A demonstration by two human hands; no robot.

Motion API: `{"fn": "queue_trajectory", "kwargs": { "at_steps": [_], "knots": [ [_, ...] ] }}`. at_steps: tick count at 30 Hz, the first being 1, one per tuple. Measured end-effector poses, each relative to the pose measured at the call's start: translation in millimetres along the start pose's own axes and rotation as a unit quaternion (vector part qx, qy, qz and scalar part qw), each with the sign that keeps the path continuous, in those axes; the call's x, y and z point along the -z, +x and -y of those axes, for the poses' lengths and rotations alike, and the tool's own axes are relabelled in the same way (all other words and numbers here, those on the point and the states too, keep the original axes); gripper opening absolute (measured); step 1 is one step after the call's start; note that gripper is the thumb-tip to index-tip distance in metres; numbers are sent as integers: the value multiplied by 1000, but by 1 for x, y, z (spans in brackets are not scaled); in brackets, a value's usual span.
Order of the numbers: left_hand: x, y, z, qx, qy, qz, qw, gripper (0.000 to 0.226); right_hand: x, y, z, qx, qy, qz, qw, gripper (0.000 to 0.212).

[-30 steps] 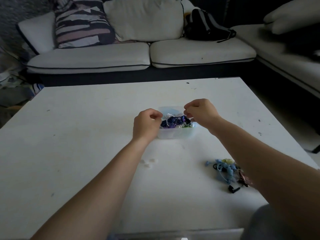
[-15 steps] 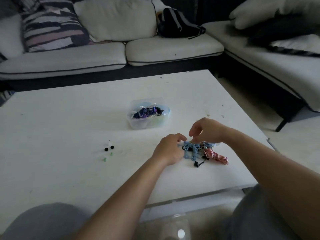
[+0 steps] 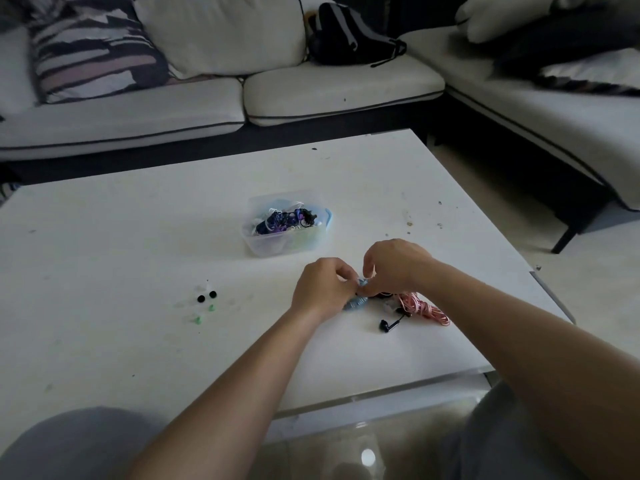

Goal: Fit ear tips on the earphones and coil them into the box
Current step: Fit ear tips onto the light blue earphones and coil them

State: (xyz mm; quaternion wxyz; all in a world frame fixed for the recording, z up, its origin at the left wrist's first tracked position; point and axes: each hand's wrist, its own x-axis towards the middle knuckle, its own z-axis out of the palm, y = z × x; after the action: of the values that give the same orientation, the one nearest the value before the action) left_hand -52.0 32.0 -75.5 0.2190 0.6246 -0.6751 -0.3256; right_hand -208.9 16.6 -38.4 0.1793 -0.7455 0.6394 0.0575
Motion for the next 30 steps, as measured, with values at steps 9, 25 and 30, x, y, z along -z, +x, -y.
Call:
{"fn": "queue_trajectory", "kwargs": {
  "at_steps": [9,25,30],
  "knots": [
    [54,0,-4,33,-222,-3,975,3,21,4,19,22,332,-32,942,16],
    [140,-17,33,100,-440,0,892,21,20,17,104,55,717,70,691,32],
    [160,-13,41,69,-305,-49,948,24,20,20,121,61,746,119,653,47]
  ]
}}
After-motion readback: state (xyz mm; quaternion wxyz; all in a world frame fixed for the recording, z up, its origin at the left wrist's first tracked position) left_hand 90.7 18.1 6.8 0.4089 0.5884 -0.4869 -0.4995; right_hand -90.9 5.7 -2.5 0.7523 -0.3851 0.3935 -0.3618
